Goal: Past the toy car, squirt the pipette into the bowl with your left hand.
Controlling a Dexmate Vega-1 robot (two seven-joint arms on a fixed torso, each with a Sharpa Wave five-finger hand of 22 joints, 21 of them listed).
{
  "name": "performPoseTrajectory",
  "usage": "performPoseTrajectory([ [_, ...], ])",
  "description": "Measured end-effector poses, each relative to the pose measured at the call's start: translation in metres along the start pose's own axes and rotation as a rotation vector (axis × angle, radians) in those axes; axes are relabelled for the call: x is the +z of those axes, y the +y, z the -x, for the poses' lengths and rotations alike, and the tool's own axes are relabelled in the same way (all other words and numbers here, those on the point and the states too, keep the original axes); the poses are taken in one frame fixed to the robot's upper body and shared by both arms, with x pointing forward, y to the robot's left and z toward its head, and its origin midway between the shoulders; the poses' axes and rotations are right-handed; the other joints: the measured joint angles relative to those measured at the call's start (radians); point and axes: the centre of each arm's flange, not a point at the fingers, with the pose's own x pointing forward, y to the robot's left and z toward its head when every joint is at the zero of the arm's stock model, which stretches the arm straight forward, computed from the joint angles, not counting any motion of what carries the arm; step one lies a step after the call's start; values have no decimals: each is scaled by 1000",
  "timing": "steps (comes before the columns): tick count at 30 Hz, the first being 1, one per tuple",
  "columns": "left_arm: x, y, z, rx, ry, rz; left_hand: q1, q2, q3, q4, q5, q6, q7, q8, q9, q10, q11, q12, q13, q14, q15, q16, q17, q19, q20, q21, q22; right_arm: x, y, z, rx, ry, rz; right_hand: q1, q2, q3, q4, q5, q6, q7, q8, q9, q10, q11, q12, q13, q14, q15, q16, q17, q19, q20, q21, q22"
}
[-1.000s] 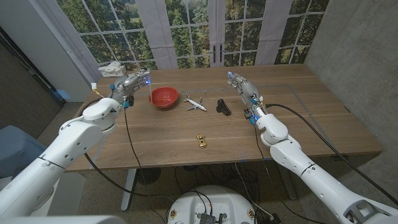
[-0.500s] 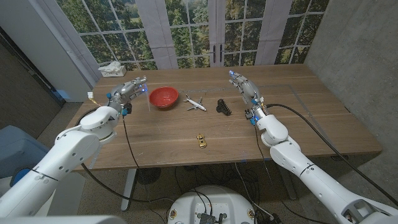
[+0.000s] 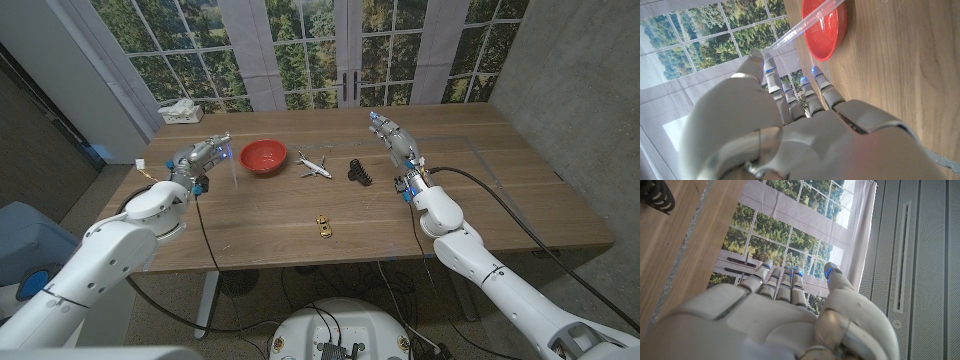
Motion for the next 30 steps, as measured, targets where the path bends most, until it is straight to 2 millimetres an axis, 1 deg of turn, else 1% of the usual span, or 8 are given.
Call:
performPoseTrajectory([
  [5, -4, 2, 8, 25, 17, -5, 0, 0, 0, 0, 0, -11, 11, -5, -2, 0, 0, 0, 0, 0, 0, 0, 0, -3, 3, -3, 0, 1, 1, 4, 1, -6, 0, -10, -10, -5, -2, -8, -5, 5, 0, 0, -2, 2, 0, -4, 0, 0, 0, -6, 0, 0, -4, 0],
  [9, -7, 4, 14, 48, 33, -18, -1, -3, -3, -3, 0, -29, 29, -13, -7, -3, 14, 0, -2, -11, 0, 0, 0, -22, 7, -8, 0, 2, 1, 7, 1, -12, -1, -14, -14, -12, -2, -10, -9, 9, 0, 0, -7, 7, 0, -9, 0, 0, 0, -14, 0, 0, -4, 0],
  [12, -8, 4, 18, 69, 46, -29, 5, -24, -7, -7, 0, -61, 37, -21, -14, -7, 18, 0, -2, -11, 0, 0, 0, -31, 6, -8, -1, 3, 1, 10, 2, -16, -2, -22, -22, -17, -1, -15, -11, 11, 0, 0, -7, 7, 0, -14, 0, 0, 0, -20, 0, 0, -4, 0],
  [15, -9, 4, 23, 86, 60, -38, 13, -43, -7, -7, 0, -119, 46, -28, -25, -26, 36, 0, -2, -25, 4, 0, 0, -48, 20, -15, -2, 4, 1, 13, 2, -18, -3, -34, -34, -25, -3, -22, -15, 15, 0, 0, -11, 11, 0, -16, 0, 0, 0, -25, 0, 0, -11, 0],
  [18, -10, 4, 27, 99, 75, -48, 14, -57, -7, -7, 0, -205, 52, -28, -39, -58, 68, -4, 0, -49, 27, 0, 0, -72, 36, -24, -2, 4, 2, 17, 2, -21, -4, -34, -34, -31, -1, -23, -16, 16, 0, 0, -13, 13, 0, -18, 0, 0, 5, -30, 0, 0, -12, 0],
  [23, -11, 3, 33, 115, 90, -60, 4, -76, -14, 0, 0, -417, 53, -35, -68, -128, 120, -8, 1, -100, 59, -1, 3, -106, 64, -30, -2, 6, 2, 22, 3, -26, -5, -47, -47, -36, 2, -30, -16, 16, 0, -5, -13, 13, 0, -23, 0, 0, 5, -36, 0, 0, -15, 0],
  [28, -12, 2, 37, 129, 97, -77, -24, -102, -28, 14, 0, -677, 27, -35, -97, -235, 135, -12, 1, -181, 68, -5, 4, -160, 72, -38, -6, 9, 1, 28, 0, -30, -3, -47, -47, -42, 2, -32, -21, 22, 0, -5, -13, 13, 0, -25, 0, 0, 5, -42, 0, 0, -18, 0],
  [30, -11, 1, 40, 129, 93, -84, -62, -106, -42, 17, 0, -782, 20, -35, -106, -292, 143, -12, 0, -236, 70, -5, 4, -194, 67, -38, -7, 10, 1, 30, -3, -32, 0, -47, -47, -43, 4, -38, -21, 22, 0, -5, -16, 16, 0, -28, 0, 0, 5, -43, 0, 0, -18, 0],
])
